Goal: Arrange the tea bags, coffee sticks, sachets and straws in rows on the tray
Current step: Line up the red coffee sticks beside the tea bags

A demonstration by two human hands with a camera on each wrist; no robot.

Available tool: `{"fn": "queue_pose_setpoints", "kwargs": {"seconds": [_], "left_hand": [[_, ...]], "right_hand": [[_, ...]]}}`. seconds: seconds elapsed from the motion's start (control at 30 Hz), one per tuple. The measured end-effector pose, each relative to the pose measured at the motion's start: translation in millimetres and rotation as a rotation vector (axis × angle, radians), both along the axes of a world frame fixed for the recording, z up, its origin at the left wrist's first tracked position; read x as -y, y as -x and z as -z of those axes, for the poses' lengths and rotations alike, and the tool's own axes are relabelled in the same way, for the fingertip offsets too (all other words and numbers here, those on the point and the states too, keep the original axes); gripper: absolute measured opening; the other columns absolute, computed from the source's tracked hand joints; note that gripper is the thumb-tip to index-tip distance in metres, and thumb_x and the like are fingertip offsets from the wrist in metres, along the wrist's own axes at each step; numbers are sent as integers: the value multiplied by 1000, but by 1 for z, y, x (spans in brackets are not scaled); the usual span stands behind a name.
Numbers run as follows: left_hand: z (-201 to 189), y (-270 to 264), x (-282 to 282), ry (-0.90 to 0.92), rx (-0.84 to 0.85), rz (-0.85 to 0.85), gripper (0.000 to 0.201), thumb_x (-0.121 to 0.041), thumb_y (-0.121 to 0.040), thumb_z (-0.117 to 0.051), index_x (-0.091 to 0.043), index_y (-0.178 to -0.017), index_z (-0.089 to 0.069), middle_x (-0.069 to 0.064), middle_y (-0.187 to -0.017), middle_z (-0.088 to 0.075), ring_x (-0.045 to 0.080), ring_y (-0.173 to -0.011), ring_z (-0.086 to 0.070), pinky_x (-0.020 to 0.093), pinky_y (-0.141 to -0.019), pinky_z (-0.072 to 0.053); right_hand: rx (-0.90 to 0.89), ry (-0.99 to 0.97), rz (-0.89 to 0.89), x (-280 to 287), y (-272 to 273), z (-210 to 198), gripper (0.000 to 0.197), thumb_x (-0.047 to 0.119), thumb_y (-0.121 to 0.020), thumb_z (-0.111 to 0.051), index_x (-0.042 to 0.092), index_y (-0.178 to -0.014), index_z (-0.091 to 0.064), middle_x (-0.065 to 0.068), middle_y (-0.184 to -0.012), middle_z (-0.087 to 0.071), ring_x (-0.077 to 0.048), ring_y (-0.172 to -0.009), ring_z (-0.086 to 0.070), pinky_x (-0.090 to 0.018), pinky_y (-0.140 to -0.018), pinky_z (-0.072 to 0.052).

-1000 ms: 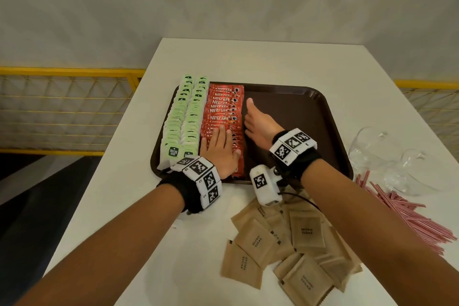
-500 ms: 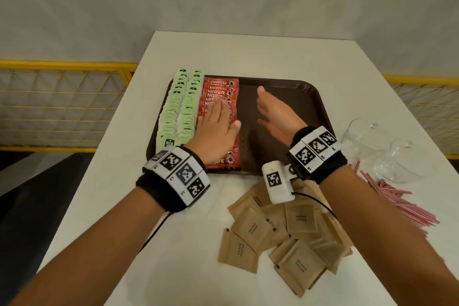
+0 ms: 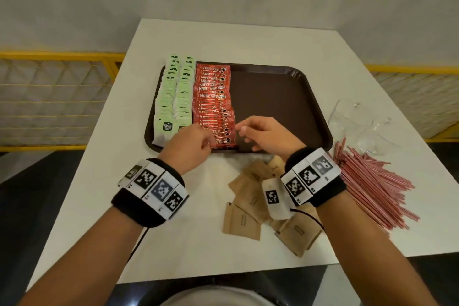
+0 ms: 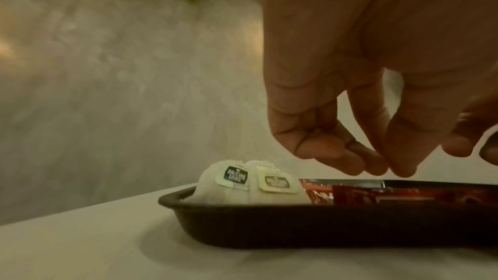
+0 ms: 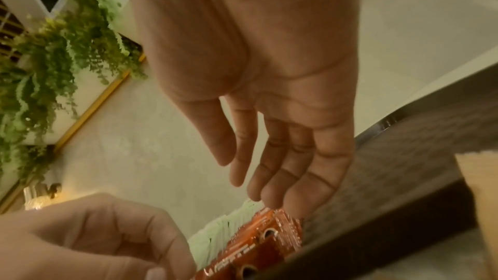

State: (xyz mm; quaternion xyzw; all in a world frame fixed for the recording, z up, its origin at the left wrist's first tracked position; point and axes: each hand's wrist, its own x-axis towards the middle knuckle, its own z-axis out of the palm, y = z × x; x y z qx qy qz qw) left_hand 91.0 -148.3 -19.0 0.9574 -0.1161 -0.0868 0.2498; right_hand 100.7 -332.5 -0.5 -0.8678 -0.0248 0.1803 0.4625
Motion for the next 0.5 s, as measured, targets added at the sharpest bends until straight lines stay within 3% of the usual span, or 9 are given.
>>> {"fn": "queue_pose_setpoints", "kwargs": {"seconds": [0.13, 0.5], "left_hand": [[7, -3, -1, -67, 8, 26, 27, -12, -92, -49, -14, -114, -66, 8, -117, -55, 24, -108, -52, 31, -91, -40], [10, -6, -4, -22, 17, 30, 28, -14, -93, -50, -13, -118, -62, 10, -120, -52, 24, -110, -50, 30, -93, -39]], "right_hand": [[19, 169, -16, -12, -4, 13, 18, 23, -95, -51, 20, -109, -62, 1, -108, -63, -12, -100, -57, -33, -92, -48], [19, 205, 37, -16, -9, 21, 16, 13, -95, -50, 23, -104, -58, -1, -106, -62, -13, -97, -57, -34, -91, -50]]}}
